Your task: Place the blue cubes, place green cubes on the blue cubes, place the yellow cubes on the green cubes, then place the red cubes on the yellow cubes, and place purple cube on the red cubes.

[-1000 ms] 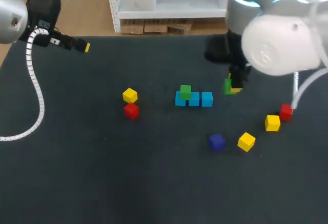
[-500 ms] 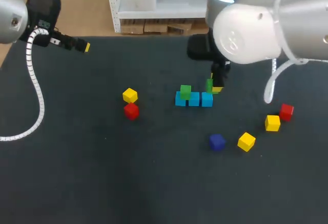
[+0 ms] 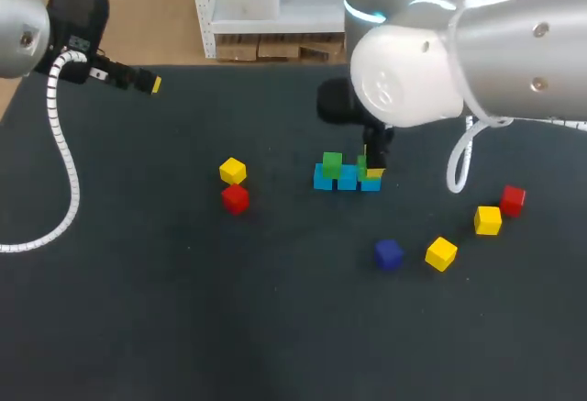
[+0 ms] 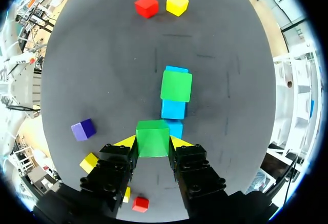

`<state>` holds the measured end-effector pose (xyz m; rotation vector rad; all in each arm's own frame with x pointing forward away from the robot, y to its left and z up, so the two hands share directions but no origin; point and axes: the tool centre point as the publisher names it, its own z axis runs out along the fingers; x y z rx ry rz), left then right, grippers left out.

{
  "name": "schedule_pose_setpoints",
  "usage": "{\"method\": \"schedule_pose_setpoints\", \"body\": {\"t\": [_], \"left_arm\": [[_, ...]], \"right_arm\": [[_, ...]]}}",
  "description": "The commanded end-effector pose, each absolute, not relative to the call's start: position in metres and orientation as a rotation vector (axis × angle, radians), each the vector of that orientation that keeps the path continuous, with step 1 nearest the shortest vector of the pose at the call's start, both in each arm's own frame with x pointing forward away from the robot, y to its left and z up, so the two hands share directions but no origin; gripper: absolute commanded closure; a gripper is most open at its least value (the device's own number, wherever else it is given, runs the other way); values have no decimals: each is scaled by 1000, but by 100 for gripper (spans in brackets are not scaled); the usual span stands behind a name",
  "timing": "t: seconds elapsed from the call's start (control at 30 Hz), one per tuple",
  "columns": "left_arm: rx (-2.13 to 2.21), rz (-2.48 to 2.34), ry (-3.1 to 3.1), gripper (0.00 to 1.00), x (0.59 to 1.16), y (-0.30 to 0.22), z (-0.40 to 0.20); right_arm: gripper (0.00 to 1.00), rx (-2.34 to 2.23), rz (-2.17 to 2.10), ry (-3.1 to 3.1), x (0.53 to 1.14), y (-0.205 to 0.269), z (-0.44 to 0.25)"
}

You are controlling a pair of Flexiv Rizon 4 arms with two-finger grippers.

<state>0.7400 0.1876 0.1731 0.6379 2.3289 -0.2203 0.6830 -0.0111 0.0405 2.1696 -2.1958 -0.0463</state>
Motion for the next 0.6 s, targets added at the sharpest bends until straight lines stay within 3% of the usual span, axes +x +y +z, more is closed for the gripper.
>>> {"method": "schedule_pose_setpoints", "body": {"t": [0.03, 0.6], "left_arm": [[643, -229, 2325, 0, 740, 189, 173], [643, -229, 2325, 0, 740, 189, 173]], "right_arm": [[100, 2165, -44, -2199, 686, -10, 37], [100, 2174, -21, -2191, 692, -7, 34]]}}
